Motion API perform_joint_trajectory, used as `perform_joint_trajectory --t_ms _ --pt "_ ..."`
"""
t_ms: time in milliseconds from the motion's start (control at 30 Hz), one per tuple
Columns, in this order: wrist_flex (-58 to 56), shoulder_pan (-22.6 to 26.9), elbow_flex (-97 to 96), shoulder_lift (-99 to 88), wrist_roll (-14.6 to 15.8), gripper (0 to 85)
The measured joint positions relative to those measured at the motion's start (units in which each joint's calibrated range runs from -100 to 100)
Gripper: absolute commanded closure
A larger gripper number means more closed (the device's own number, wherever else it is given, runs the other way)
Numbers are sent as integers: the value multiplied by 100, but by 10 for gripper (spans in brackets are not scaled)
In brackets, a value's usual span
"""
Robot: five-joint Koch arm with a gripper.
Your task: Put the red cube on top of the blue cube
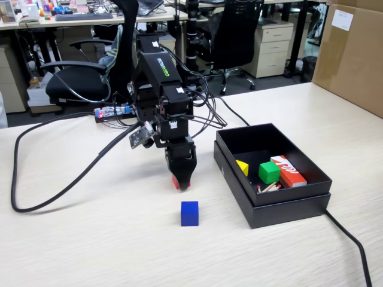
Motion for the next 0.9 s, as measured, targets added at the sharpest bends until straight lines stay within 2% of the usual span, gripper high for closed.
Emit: perform_joint_trajectory --t_ms 67,100,500,900 --pt "0 0 0 0 0 833" --pt "0 -10 0 0 0 845" --pt "0 -83 27 -647 93 845" --pt "-23 -98 2282 -725 122 846"
